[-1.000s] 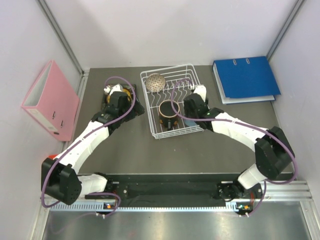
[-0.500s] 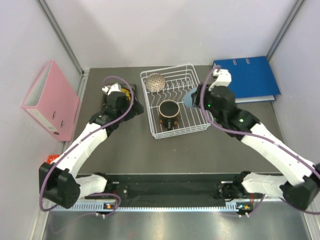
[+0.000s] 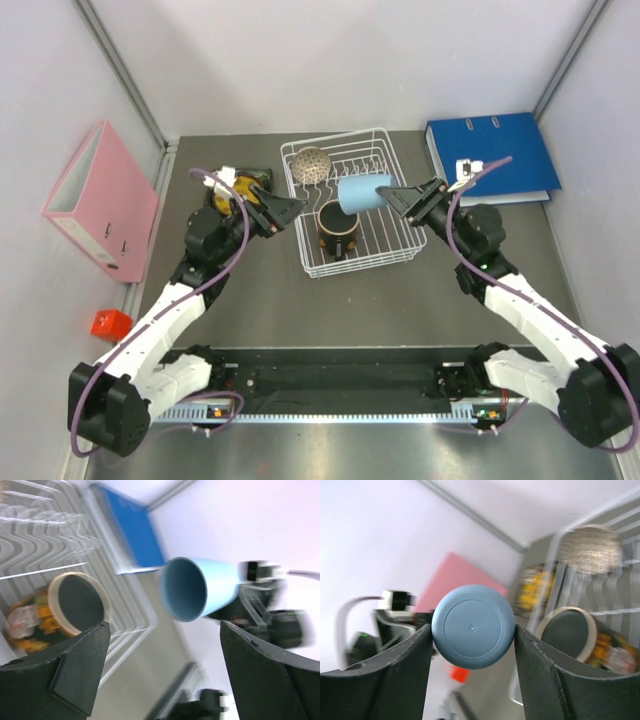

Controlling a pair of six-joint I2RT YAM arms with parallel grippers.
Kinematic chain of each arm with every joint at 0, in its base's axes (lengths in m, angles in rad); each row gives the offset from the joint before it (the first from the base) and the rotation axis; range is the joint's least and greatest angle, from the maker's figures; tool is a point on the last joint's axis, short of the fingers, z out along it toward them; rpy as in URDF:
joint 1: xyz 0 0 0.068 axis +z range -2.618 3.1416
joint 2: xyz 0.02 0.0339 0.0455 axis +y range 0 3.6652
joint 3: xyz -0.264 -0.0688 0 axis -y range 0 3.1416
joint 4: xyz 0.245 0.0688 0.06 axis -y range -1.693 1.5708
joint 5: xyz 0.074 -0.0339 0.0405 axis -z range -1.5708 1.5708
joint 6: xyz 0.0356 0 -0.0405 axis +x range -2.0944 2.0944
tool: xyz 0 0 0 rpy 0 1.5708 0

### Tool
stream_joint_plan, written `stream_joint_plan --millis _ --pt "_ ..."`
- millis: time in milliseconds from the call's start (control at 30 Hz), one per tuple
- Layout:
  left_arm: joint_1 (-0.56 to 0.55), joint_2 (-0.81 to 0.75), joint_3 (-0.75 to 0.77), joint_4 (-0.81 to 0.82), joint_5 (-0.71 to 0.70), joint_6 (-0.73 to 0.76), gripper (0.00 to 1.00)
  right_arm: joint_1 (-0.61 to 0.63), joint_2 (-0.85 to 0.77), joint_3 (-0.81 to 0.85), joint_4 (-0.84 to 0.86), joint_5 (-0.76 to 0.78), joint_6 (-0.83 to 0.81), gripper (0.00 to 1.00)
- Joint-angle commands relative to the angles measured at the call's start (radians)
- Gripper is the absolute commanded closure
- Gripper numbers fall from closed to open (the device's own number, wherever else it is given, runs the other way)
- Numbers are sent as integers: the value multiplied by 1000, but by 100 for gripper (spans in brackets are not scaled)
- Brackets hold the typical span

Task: Unload the mixed dishes from the dish rack
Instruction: Pick up the cup from the dish rack, then place the cup at the center of the board.

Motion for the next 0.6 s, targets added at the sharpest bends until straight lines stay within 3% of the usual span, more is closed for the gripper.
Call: stream_joint_plan --millis 0,133,300,567 --pt "14 -20 -143 529 113 -253 4 -45 86 -121 724 -166 399 100" --pt "14 26 -150 597 134 -310 2 -39 175 -109 798 -179 436 100" --pt "13 45 -118 606 172 -300 3 10 174 -76 640 -151 307 100" --pt "1 74 -89 591 185 -289 4 95 269 -25 608 -122 244 100"
